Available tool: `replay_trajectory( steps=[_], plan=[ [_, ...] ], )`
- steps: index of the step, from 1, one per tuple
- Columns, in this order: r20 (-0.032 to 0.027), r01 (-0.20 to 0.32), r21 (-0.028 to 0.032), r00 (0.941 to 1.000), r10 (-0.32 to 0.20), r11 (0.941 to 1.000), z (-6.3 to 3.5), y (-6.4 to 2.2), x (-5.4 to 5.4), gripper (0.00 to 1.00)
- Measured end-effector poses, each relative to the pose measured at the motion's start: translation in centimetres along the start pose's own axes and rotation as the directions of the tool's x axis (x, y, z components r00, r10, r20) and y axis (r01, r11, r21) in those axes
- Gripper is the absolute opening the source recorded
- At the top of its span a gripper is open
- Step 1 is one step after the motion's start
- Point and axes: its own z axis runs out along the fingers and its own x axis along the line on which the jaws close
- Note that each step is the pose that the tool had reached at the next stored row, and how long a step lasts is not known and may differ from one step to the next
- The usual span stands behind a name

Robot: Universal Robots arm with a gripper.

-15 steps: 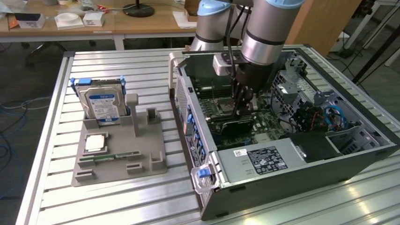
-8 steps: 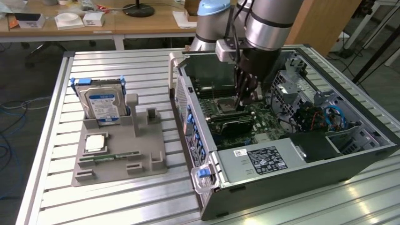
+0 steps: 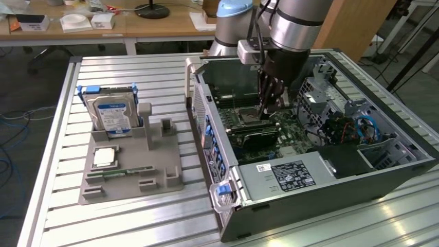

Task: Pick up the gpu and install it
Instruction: 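Press down on the gpu until it lock into place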

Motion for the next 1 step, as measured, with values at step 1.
replay_trajectory(
  steps=[1],
  plan=[
    [-0.0001, 0.000, 0.0000, 1.0000, 0.000, 1.0000, 0.00, 0.00, 0.00, 0.11]
  ],
)
